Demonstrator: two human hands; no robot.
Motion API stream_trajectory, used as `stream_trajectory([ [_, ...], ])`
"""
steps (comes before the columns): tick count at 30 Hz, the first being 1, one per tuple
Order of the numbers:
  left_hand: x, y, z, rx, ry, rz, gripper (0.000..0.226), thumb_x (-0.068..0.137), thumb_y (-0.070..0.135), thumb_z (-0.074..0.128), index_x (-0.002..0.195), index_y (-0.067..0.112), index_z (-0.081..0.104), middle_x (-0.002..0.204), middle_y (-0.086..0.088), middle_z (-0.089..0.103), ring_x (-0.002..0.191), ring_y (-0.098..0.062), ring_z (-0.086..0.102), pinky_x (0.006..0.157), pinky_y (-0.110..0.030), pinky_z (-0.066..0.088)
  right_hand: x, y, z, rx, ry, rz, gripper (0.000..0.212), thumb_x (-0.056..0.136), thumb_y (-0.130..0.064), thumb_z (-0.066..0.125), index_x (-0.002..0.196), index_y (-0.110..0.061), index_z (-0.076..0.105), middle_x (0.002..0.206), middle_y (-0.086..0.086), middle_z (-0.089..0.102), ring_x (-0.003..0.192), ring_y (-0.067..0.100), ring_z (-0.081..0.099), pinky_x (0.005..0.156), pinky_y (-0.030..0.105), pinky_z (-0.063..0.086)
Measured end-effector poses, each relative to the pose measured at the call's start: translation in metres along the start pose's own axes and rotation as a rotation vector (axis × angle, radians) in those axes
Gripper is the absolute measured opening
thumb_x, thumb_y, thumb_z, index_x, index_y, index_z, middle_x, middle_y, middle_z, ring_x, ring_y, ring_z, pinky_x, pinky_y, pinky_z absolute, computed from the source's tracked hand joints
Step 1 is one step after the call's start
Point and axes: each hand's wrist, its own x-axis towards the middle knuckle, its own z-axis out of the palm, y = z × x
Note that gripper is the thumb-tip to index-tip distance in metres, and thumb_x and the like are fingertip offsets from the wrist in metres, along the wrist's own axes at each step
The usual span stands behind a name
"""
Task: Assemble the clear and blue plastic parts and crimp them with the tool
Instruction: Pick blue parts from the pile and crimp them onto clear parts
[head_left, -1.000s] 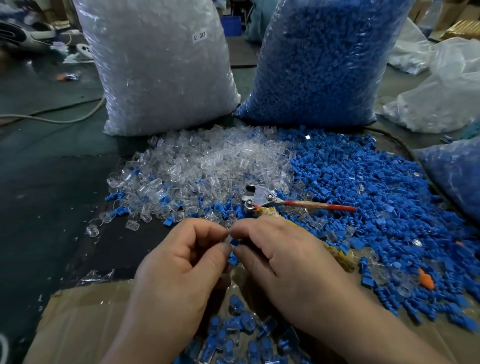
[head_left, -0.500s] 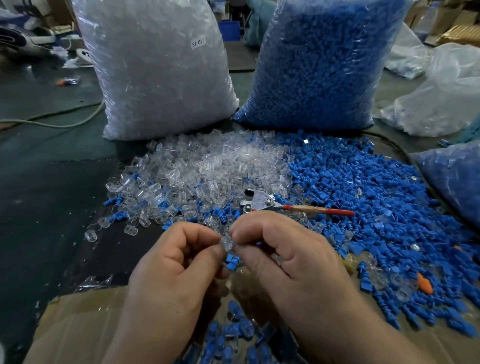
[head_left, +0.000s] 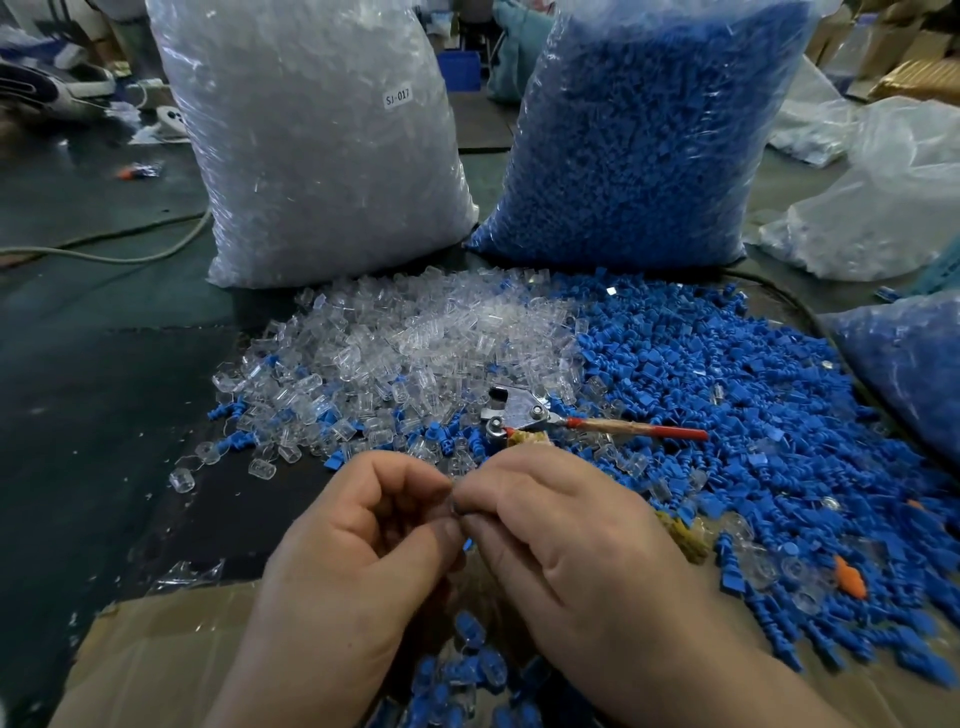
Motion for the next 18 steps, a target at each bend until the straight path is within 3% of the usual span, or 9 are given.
stream_trajectory([
  [2,0.000,-0.001,-0.001,0.076,0.031,0.010,0.025,0.067,0.021,0.091,0.080,0.032,0.072,0.067,-0.005,0.069,0.059,-0.024,0.064,0.057,-0.041,0.053,0.000,-0.001,-0.003,-0.109,-0.047,-0.028,0.026,0.094,-0.030,0.049,0.116,-0.024,0.062,0.111,-0.008,0.056,0.104,0.013,0.054,0.082,0.037,0.052],
  [4,0.002,-0.003,-0.003,0.071,0.051,0.008,0.023,0.071,0.018,0.088,0.079,0.032,0.072,0.065,-0.004,0.068,0.057,-0.024,0.065,0.054,-0.036,0.053,0.003,0.003,-0.008,-0.308,-0.085,0.041,0.038,0.089,-0.040,0.048,0.127,-0.034,0.049,0.125,-0.011,0.049,0.119,0.013,0.046,0.098,0.038,0.048],
  [6,0.003,-0.004,-0.005,0.070,0.060,-0.009,0.032,0.079,0.001,0.078,0.077,0.032,0.071,0.062,-0.004,0.067,0.051,-0.021,0.064,0.049,-0.026,0.053,0.005,0.014,-0.017,-0.477,-0.129,0.229,0.058,0.087,-0.050,0.048,0.140,-0.040,0.025,0.145,-0.012,0.031,0.138,0.017,0.027,0.116,0.042,0.026],
  [8,0.004,-0.005,-0.006,0.067,0.057,-0.035,0.038,0.080,-0.005,0.074,0.075,0.032,0.071,0.061,-0.003,0.066,0.048,-0.020,0.063,0.046,-0.023,0.051,0.006,0.029,-0.026,-0.624,-0.218,0.390,0.072,0.089,-0.060,0.046,0.146,-0.039,0.007,0.155,-0.008,0.016,0.145,0.020,0.013,0.119,0.041,0.011],
  [13,0.006,-0.006,-0.005,0.043,0.057,-0.067,0.039,0.081,-0.006,0.073,0.075,0.033,0.072,0.060,-0.003,0.066,0.049,-0.019,0.063,0.047,-0.024,0.052,0.008,0.041,-0.027,-0.733,-0.257,0.414,0.065,0.090,-0.064,0.043,0.143,-0.035,0.021,0.139,-0.008,0.041,0.125,0.021,0.036,0.109,0.041,0.029],
  [18,0.005,-0.005,-0.005,-0.024,0.069,-0.070,0.040,0.083,-0.009,0.070,0.073,0.030,0.072,0.057,-0.008,0.064,0.044,-0.020,0.059,0.042,-0.023,0.049,0.011,0.038,-0.032,-0.696,-0.203,0.410,0.049,0.089,-0.058,0.042,0.133,-0.036,0.037,0.120,-0.012,0.051,0.107,0.017,0.038,0.094,0.039,0.034],
])
